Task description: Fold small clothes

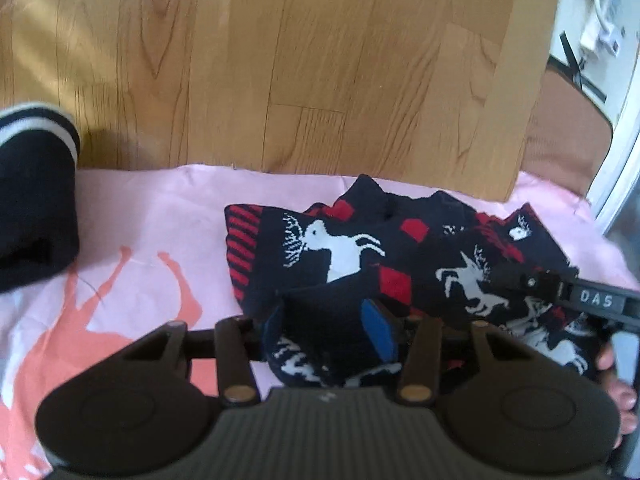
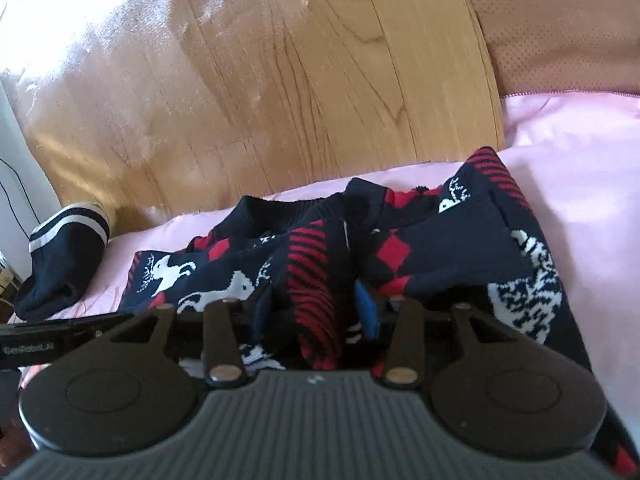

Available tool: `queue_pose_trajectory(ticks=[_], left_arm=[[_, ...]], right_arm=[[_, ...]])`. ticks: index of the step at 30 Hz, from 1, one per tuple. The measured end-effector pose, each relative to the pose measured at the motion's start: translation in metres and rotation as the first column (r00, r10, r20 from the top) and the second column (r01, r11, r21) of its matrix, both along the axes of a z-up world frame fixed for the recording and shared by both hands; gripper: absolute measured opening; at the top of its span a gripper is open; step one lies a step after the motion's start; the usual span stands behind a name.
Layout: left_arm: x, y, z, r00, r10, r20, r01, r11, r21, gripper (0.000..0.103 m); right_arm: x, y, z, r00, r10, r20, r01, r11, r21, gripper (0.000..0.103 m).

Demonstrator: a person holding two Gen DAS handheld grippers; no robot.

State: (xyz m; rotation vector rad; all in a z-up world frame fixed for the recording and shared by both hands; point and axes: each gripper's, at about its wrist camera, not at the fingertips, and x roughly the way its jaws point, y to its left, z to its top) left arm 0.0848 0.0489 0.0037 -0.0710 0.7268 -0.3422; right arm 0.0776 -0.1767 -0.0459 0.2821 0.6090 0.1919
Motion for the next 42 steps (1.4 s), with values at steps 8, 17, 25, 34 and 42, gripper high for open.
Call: queue_pose_trajectory(ticks=[8,17,25,34,42], left_arm=[[-0.006,-0.012,-0.001,0.999,-0.013,0.037,0.009,0.996,0.092,0.046],[-0.011,-0.026,-0.006,0.994,0.016,0.104,-0.037,0.978,0.207,0.076],[0.006,-0.004,-0.01,0.996,0.091,0.018,-0.093,0.989,0.115,0.096],[0.003,-0.005,-0.01,0.995,0.099,0.022,-0.101,0.988,0.115,0.097],[-0.004,-0.011,-0.007,0.993,0.091,0.074,-0.102,0.981,0.163,0.095]], right_arm=[[-0.033,-0.02,0.015,0.996,-0.069,0.063,0.069,0.998,0.005,0.054],[-0.092,-0.057,0.014,0.97,-0.22,0.101,0.236,0.952,-0.196,0.062],[-0.096,-0.112,0.001,0.924,-0.383,0.011,0.38,0.921,0.081,0.066],[-0.1,-0.107,0.003,0.91,-0.414,0.031,0.412,0.91,0.037,0.069],[-0.097,-0.104,0.002,0.907,-0.42,0.021,0.419,0.908,0.015,0.073]])
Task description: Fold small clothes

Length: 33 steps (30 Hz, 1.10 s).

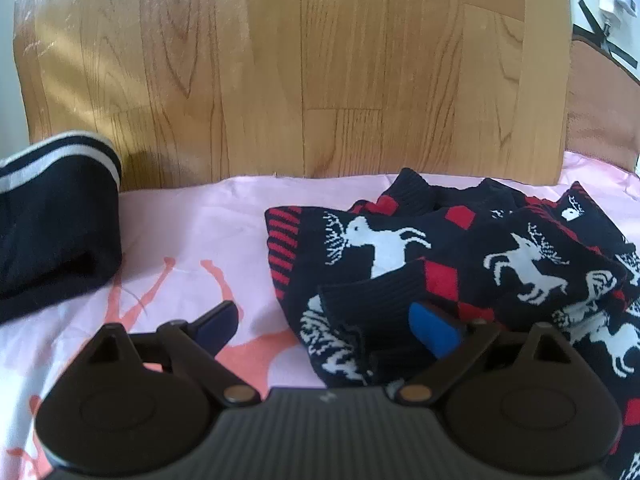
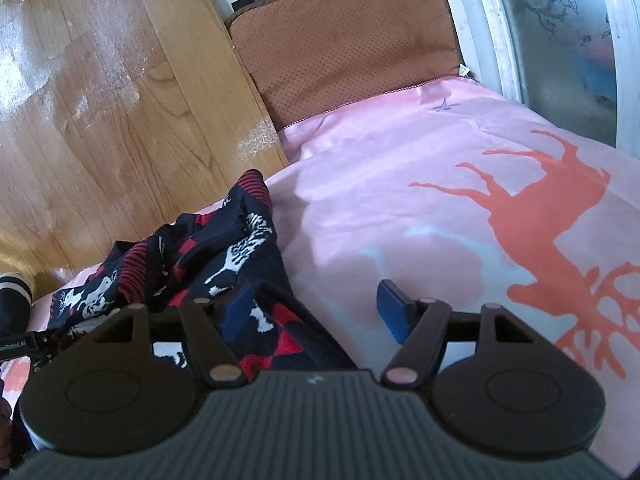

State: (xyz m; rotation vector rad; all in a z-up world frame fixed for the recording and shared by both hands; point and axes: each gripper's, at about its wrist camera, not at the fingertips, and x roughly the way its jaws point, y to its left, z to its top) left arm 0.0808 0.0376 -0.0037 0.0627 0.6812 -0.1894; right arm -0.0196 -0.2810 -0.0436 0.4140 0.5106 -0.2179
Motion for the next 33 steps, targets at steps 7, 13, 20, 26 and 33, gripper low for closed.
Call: queue_pose_trajectory(ticks=[7,13,20,26,33], left_arm=[[0.0027,0.0009,0.0001,1.0,-0.003,-0.012,0.003,1.0,-0.007,0.096],[0.0003,-0.0024,0.0008,1.0,-0.004,0.004,0.004,1.0,0.02,0.096],[-0.0008,-0.0037,0.0013,1.0,-0.001,0.012,0.001,0.999,0.036,0.098],[-0.0018,-0.0052,0.0012,1.0,-0.001,0.02,0.0,0.999,0.05,0.098],[-0.0013,-0.0049,0.0005,1.0,0.004,0.018,-0.005,0.999,0.05,0.1]], right_arm=[[0.0029,0.007,0.0012,1.0,0.004,-0.023,-0.005,0.999,-0.044,0.076],[0.0051,0.0084,0.0006,0.999,0.019,-0.03,-0.021,0.998,-0.054,0.083],[0.0028,0.0068,0.0003,1.0,0.024,-0.014,-0.024,0.999,-0.031,0.085],[0.0012,0.0061,0.0005,1.0,0.023,-0.003,-0.023,1.0,-0.015,0.085],[0.0006,0.0054,-0.0003,1.0,0.022,0.004,-0.022,1.0,-0.005,0.086]])
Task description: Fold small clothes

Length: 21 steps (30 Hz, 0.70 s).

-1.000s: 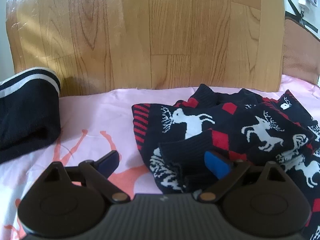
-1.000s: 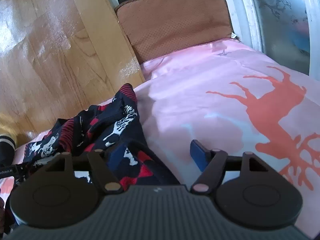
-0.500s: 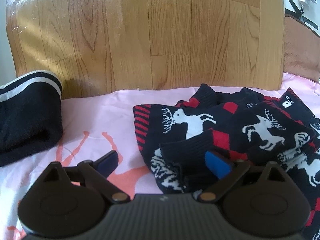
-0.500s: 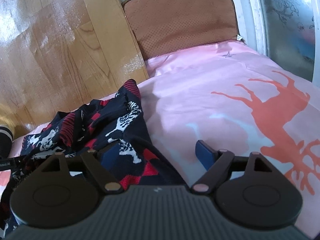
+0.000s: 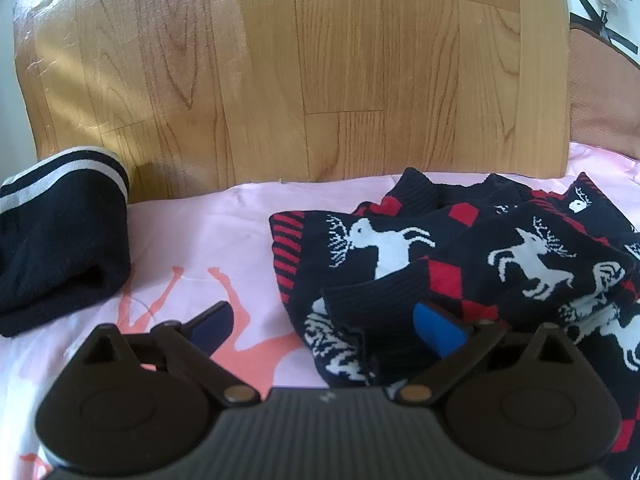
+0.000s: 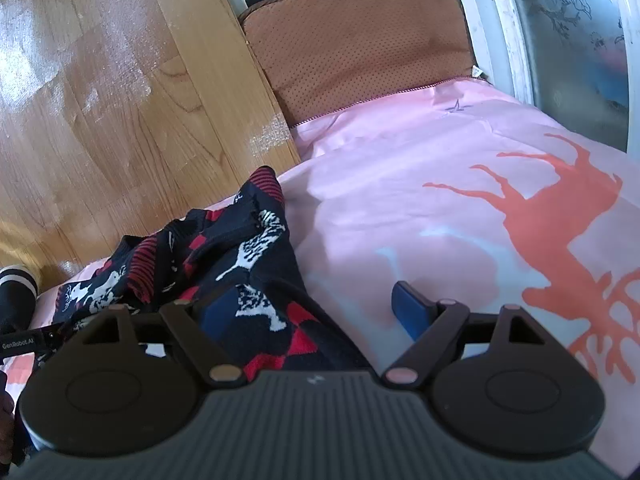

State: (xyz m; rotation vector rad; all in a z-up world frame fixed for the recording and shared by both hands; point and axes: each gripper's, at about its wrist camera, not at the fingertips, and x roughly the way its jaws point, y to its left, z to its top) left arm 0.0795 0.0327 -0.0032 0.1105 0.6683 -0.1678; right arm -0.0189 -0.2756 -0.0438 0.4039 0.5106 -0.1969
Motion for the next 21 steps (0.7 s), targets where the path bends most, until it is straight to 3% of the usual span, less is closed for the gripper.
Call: queue_pose_trajectory(ticks=[21], left_arm=[[0.0058,0.004,-0.0021,0.999,0.01,-0.041,-0.011,0.999,-0.035,0.103]], right_arm=[[0.0025,0.0019,-0.0009,0.999,0.04,-0.001,-0.04,0.999,0.011,0.097]])
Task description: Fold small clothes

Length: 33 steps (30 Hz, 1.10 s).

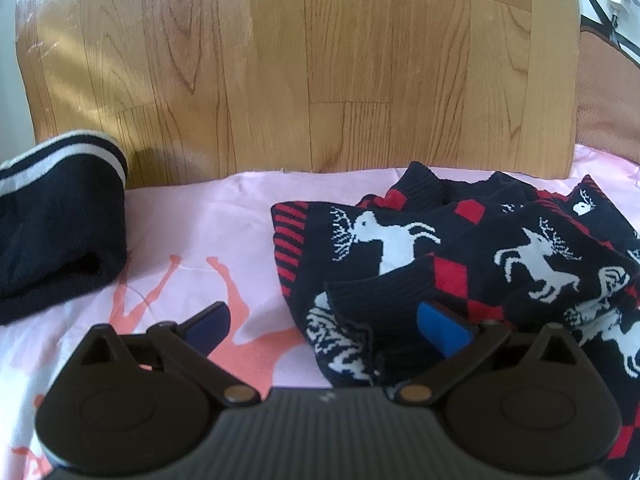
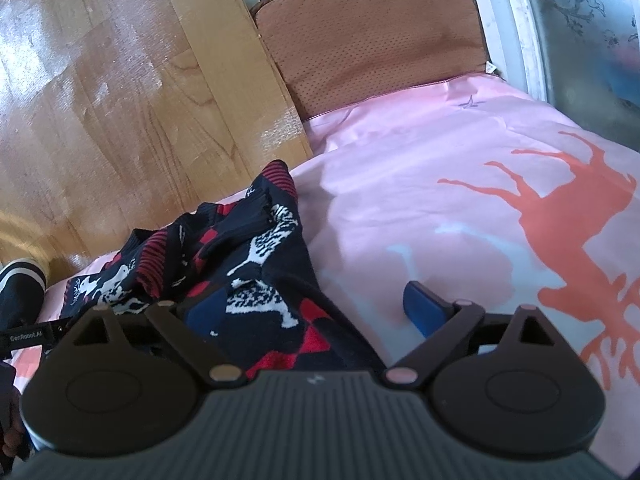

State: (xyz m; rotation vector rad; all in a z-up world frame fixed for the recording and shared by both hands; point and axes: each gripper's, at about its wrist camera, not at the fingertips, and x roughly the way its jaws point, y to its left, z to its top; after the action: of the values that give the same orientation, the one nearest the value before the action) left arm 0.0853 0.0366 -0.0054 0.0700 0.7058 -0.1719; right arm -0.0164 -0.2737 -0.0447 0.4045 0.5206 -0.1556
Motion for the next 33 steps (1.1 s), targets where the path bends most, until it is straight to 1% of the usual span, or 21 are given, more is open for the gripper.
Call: queue_pose_trajectory(ticks=[6,9,17,20,22,23,24,26,27,30,33], left_arm=[[0.003,0.003,-0.002,1.0,0.004,-0.026,-0.004,1.0,-0.03,0.103],[0.007,0.009,-0.003,0.999,0.005,-0.053,-0.009,0.997,-0.072,0.103],[0.006,0.007,-0.002,0.998,0.006,-0.057,-0.009,0.998,-0.059,0.103],[-0.002,0.009,0.001,0.998,0.038,-0.046,-0.041,0.998,-0.048,0.103],[-0.021,0.015,0.008,0.996,0.09,-0.004,-0.09,0.995,-0.033,0.103],[-0.036,0.022,0.013,0.994,0.106,0.034,-0.105,0.994,-0.043,0.103],[-0.053,0.03,0.018,0.992,0.107,0.068,-0.102,0.992,-0.068,0.103],[-0.086,0.048,0.029,0.993,0.075,0.096,-0.063,0.99,-0.124,0.103],[-0.103,0.057,0.034,0.993,0.053,0.106,-0.038,0.99,-0.137,0.103],[-0.15,0.083,0.043,0.99,-0.018,0.142,0.033,0.994,-0.108,0.103],[-0.19,0.103,0.043,0.986,-0.089,0.144,0.103,0.99,-0.095,0.103]], right_arm=[[-0.001,-0.001,0.0,1.0,0.002,0.007,-0.002,1.0,0.01,0.097],[-0.001,-0.003,0.0,1.0,0.004,0.014,-0.005,1.0,0.022,0.097],[-0.003,-0.005,0.0,0.999,0.032,0.032,-0.034,0.998,0.053,0.097],[-0.003,-0.004,0.0,0.998,0.051,0.035,-0.053,0.997,0.062,0.097],[-0.003,-0.005,0.0,0.998,0.057,0.037,-0.059,0.996,0.069,0.097],[-0.003,-0.005,0.0,0.998,0.057,0.039,-0.06,0.996,0.071,0.097],[-0.003,-0.005,0.0,0.998,0.058,0.04,-0.061,0.996,0.072,0.097],[-0.003,-0.005,0.0,0.997,0.061,0.039,-0.064,0.995,0.071,0.097],[-0.003,-0.004,0.0,0.997,0.064,0.038,-0.066,0.995,0.068,0.097],[-0.003,-0.003,0.001,0.997,0.07,0.035,-0.072,0.996,0.06,0.097],[-0.003,-0.003,0.001,0.997,0.071,0.033,-0.073,0.996,0.056,0.097]])
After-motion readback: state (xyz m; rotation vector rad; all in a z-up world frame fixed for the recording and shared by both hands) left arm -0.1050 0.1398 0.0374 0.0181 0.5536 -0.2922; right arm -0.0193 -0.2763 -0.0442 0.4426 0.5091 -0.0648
